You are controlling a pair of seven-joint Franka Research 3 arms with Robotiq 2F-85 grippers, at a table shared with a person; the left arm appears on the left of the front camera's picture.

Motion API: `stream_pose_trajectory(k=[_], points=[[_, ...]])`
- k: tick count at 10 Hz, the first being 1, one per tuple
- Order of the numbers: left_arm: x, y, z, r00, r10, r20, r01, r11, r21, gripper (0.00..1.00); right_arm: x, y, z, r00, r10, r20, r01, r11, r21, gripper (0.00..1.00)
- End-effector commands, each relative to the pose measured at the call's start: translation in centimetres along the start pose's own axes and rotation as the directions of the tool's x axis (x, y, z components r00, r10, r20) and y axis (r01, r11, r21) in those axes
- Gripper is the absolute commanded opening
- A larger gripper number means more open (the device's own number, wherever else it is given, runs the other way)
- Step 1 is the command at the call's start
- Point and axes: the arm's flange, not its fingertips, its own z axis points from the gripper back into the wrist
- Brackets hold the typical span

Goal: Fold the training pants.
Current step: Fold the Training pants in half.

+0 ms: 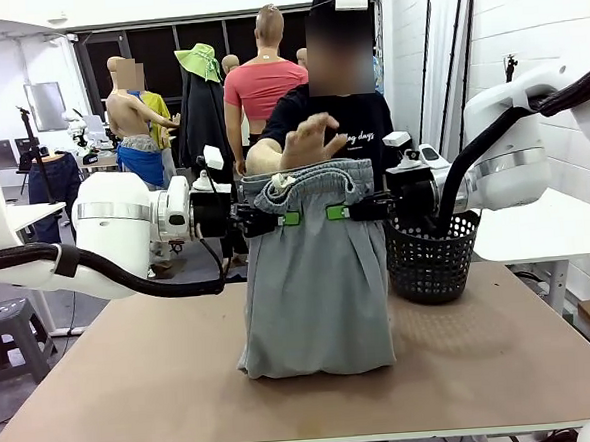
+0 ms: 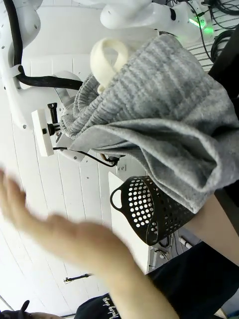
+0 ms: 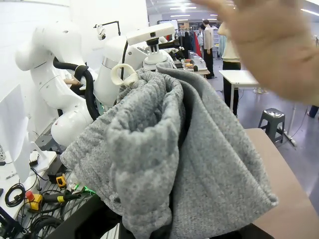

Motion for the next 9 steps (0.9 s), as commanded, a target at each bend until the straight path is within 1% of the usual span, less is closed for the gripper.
stream_pose_trajectory(k=[1, 9], points=[[-0.04, -0.3, 0.07, 1.0, -0.004, 0.01, 0.004, 1.0, 0.007, 0.0, 0.28, 0.22, -0.15, 1.0, 0.007, -0.003, -0.007, 1.0, 0.002, 0.0], [-0.04, -0.3, 0.07, 1.0, -0.004, 0.01, 0.004, 1.0, 0.007, 0.0, 0.28, 0.22, -0.15, 1.0, 0.007, -0.003, -0.007, 1.0, 0.002, 0.0]])
